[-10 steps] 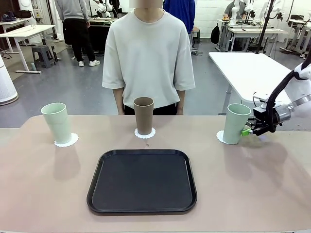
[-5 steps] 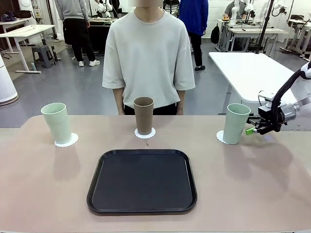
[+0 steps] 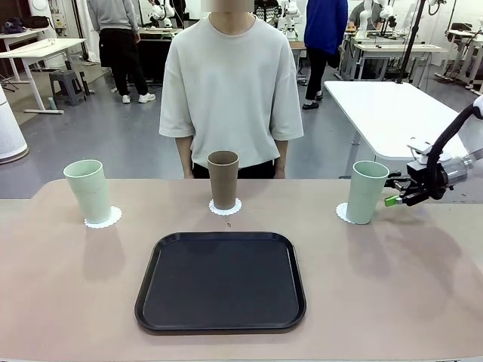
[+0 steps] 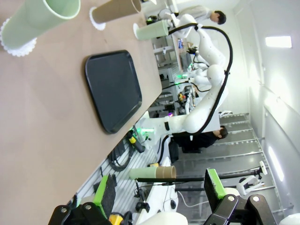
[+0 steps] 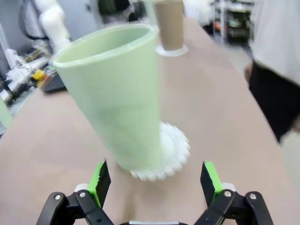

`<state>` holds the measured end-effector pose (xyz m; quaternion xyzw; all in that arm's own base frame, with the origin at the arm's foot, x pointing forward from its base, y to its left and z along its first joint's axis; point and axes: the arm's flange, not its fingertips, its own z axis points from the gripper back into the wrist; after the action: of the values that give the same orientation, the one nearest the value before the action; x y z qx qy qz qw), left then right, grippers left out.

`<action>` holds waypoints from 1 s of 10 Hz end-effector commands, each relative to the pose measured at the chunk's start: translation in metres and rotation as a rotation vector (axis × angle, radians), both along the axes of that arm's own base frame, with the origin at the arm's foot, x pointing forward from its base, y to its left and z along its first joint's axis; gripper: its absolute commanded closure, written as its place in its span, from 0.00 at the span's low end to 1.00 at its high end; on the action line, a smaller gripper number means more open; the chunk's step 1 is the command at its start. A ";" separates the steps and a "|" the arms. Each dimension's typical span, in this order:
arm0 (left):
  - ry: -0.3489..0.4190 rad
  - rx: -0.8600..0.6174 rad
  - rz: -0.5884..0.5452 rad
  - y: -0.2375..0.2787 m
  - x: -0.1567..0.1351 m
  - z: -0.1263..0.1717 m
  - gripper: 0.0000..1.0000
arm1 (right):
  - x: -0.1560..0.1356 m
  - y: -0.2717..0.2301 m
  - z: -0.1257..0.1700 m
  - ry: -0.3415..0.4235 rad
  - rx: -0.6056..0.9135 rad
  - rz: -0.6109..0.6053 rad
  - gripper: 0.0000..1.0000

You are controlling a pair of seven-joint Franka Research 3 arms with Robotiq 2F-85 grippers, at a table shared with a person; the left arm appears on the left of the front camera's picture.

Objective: Place coasters on the table and set cups on them.
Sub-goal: Take one Reusable plastic cup from the Flat Tray and place it on a coaster set by the human.

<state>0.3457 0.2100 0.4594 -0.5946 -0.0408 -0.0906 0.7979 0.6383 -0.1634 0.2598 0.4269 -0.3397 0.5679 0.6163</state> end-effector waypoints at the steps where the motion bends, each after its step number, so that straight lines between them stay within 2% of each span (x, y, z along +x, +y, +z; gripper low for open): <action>1: 0.008 -0.002 0.024 -0.003 -0.001 0.003 0.00 | -0.028 -0.024 0.046 0.071 -0.219 -0.192 0.00; 2: 0.008 -0.002 0.024 -0.003 -0.001 0.003 0.00 | -0.063 -0.021 0.083 0.096 -0.413 -0.235 0.00; 3: 0.008 -0.002 0.024 -0.003 -0.001 0.003 0.00 | -0.095 -0.017 0.124 0.146 -0.545 -0.265 0.00; 5: 0.008 -0.002 0.024 -0.003 -0.001 0.003 0.00 | -0.142 0.004 0.182 0.220 -0.586 -0.302 0.00; 6: 0.008 -0.002 0.024 -0.003 -0.001 0.003 0.00 | -0.162 0.024 0.202 0.280 -0.617 -0.377 0.00; 8: 0.008 -0.002 0.024 -0.003 -0.001 0.003 0.00 | -0.181 0.067 0.228 0.399 -0.651 -0.534 0.00; 10: 0.008 -0.002 0.024 -0.003 -0.001 0.003 0.00 | -0.185 0.118 0.250 0.490 -0.745 -0.707 0.00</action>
<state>0.3462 0.2093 0.4596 -0.5944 -0.0403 -0.0914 0.7979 0.4528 -0.0643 0.5132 0.1941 -0.1136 0.3329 0.9157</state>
